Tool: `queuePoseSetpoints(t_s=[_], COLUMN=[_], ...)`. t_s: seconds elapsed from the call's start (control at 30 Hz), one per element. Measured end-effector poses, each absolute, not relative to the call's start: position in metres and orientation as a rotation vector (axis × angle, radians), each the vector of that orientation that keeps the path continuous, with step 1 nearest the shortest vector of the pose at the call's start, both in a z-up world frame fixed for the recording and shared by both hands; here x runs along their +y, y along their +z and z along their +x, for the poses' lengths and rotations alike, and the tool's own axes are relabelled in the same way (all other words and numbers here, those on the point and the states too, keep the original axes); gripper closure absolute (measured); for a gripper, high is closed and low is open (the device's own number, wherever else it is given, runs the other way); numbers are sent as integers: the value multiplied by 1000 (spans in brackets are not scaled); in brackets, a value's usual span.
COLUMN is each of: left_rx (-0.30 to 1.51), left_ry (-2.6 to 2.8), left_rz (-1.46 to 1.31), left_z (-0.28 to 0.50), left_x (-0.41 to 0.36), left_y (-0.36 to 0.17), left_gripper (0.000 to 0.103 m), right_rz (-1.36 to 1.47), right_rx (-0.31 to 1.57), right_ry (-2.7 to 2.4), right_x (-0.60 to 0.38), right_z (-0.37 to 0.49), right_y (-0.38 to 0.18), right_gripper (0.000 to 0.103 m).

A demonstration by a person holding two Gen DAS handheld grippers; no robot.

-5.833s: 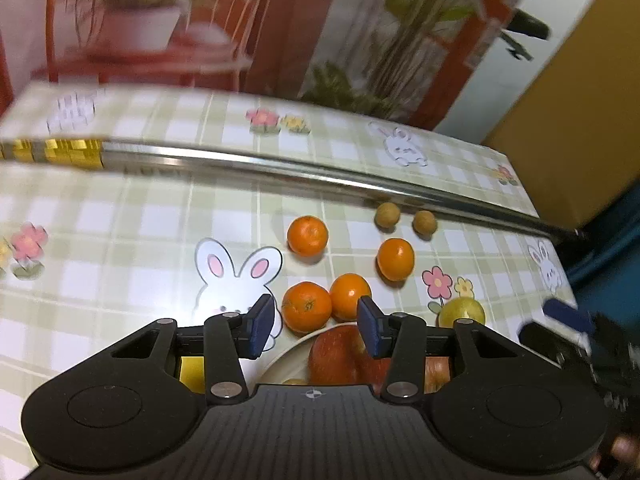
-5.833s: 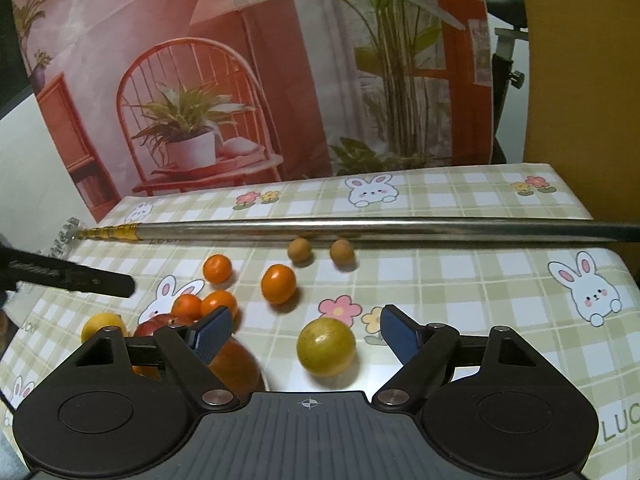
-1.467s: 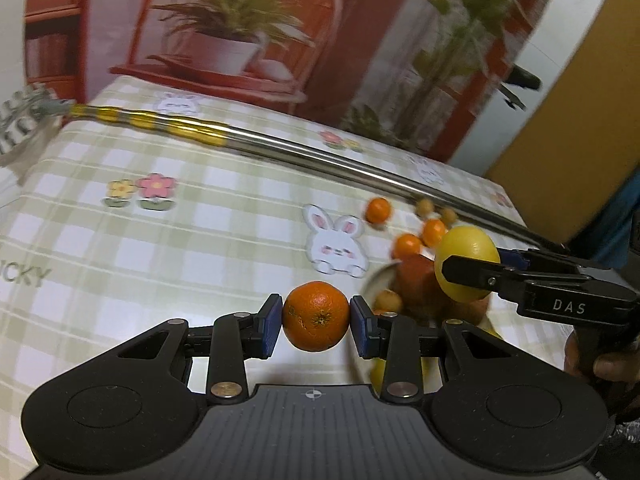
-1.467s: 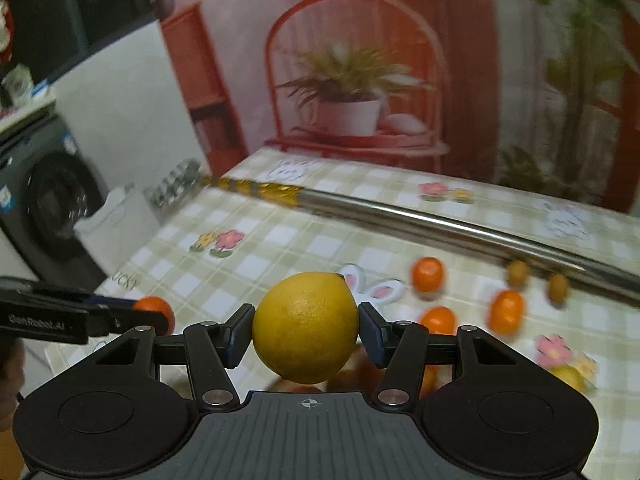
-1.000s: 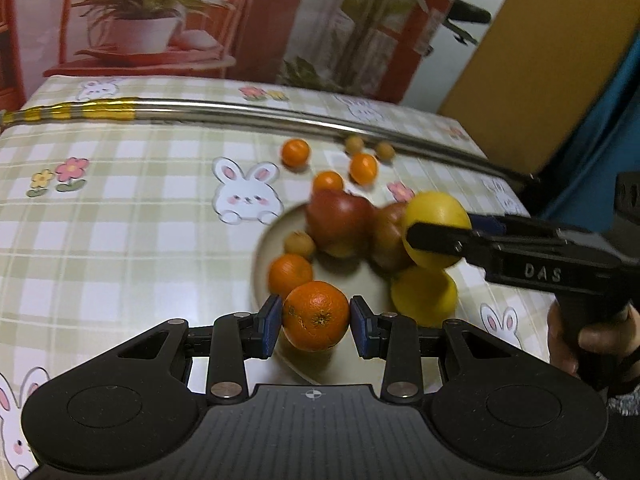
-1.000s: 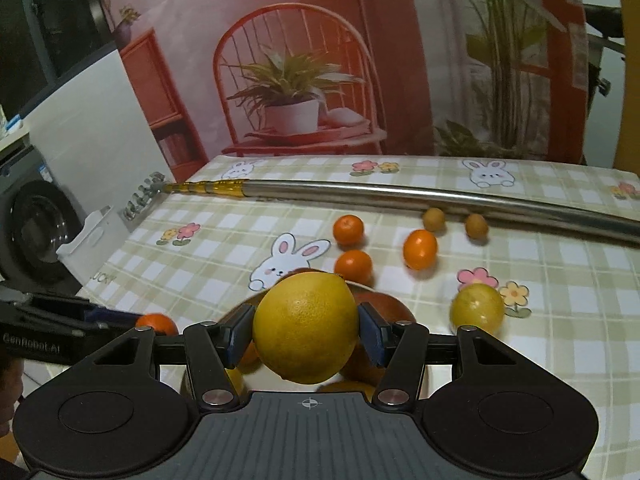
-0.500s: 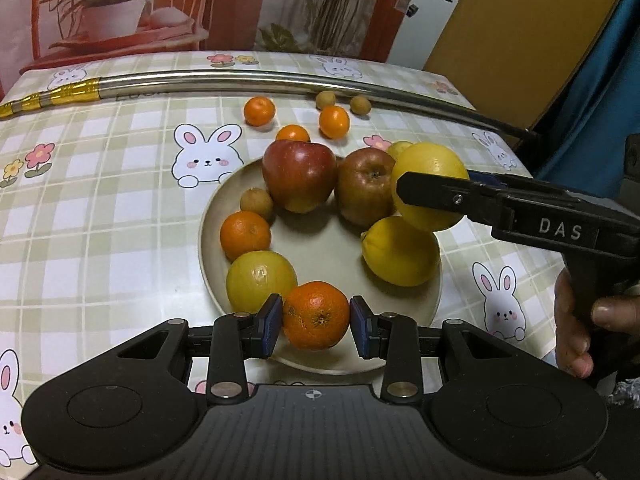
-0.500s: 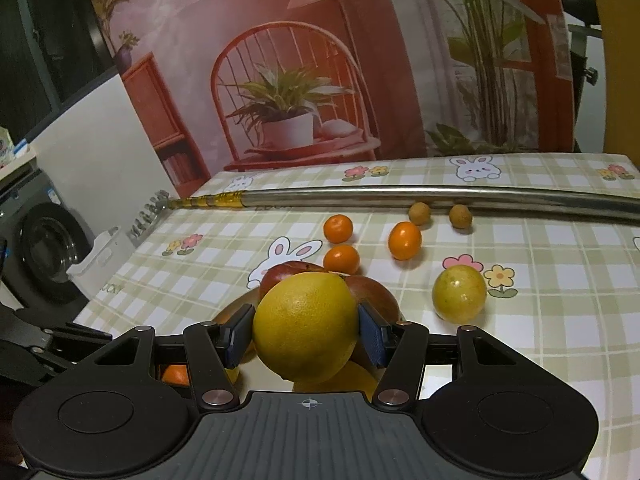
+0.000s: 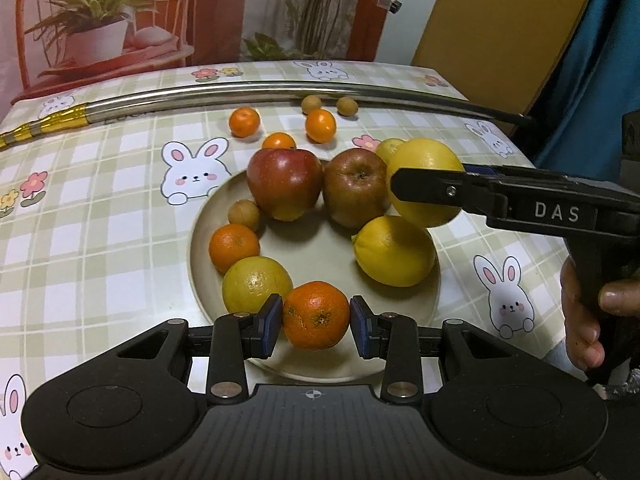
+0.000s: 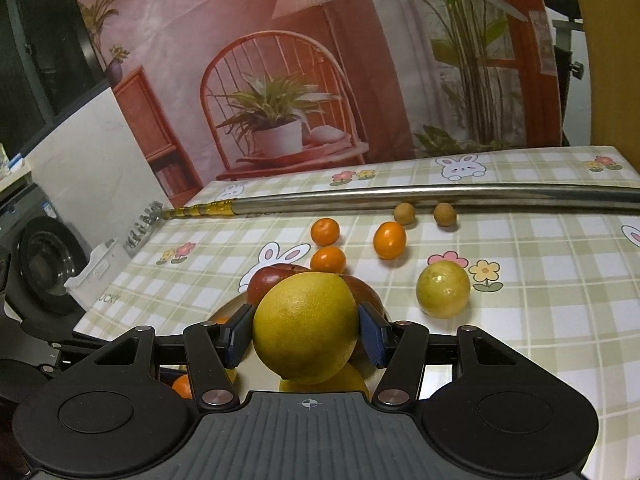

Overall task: Organize fruits
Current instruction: 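Lower the tangerine onto the plate and open left while right holds the lemon above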

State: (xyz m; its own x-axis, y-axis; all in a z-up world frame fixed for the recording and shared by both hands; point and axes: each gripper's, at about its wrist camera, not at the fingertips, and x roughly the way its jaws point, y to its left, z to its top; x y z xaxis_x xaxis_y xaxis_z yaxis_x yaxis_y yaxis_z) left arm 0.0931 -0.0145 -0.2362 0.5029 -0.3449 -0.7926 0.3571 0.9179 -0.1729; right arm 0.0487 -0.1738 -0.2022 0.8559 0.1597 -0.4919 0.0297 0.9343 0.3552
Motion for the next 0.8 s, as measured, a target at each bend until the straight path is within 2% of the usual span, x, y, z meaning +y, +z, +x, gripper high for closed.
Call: queuePoseSetpoints(t_s=[0.8], left_rx=[913], left_ry=[-304], left_rz=[41], left_z=[92], left_x=[-3], left_y=[-235], left_gripper=[64], right_rz=[360], right_rx=[550], right_ry=[63], right_x=[-176], right_z=[48], right_y=[-205], right_gripper=[51])
